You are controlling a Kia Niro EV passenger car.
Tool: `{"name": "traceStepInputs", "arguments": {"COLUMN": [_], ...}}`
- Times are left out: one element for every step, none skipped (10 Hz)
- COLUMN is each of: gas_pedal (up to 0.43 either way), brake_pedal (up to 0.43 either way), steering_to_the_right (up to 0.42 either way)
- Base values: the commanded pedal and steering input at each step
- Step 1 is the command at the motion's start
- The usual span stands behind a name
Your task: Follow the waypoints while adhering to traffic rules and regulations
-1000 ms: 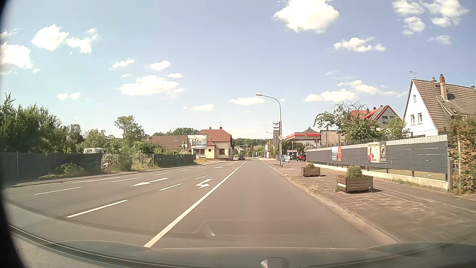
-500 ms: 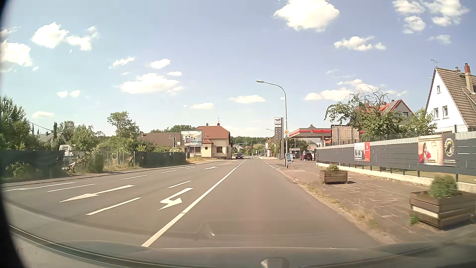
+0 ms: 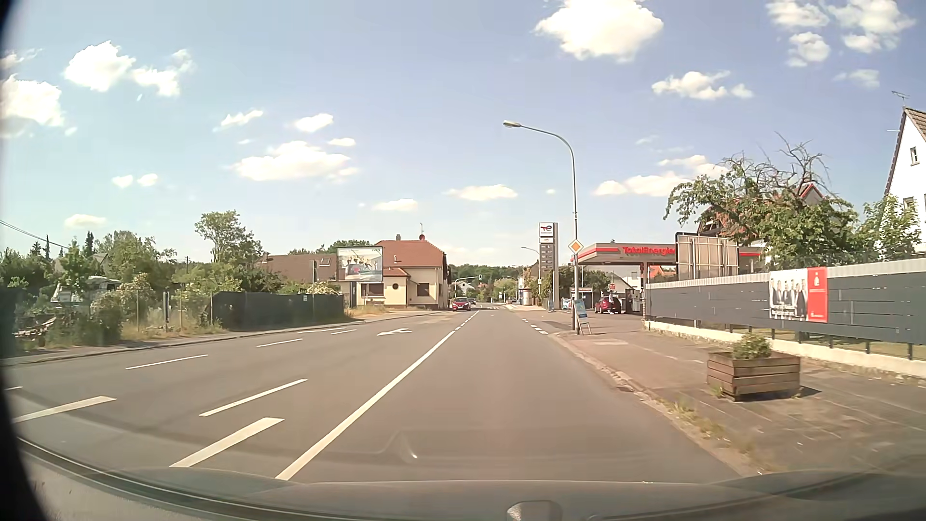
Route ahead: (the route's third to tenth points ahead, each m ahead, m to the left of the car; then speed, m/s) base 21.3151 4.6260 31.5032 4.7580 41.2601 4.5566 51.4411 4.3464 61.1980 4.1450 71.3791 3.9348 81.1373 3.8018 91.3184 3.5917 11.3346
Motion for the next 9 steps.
{"name": "traceStepInputs", "arguments": {"gas_pedal": [0.059,0.059,0.047,0.047,0.047,0.039,0.028,0.028,0.020], "brake_pedal": [0.030,0.030,0.030,0.030,0.030,0.030,0.030,0.030,0.030], "steering_to_the_right": [0.000,0.002,0.003,0.002,0.002,0.002,0.002,0.002,0.002]}}
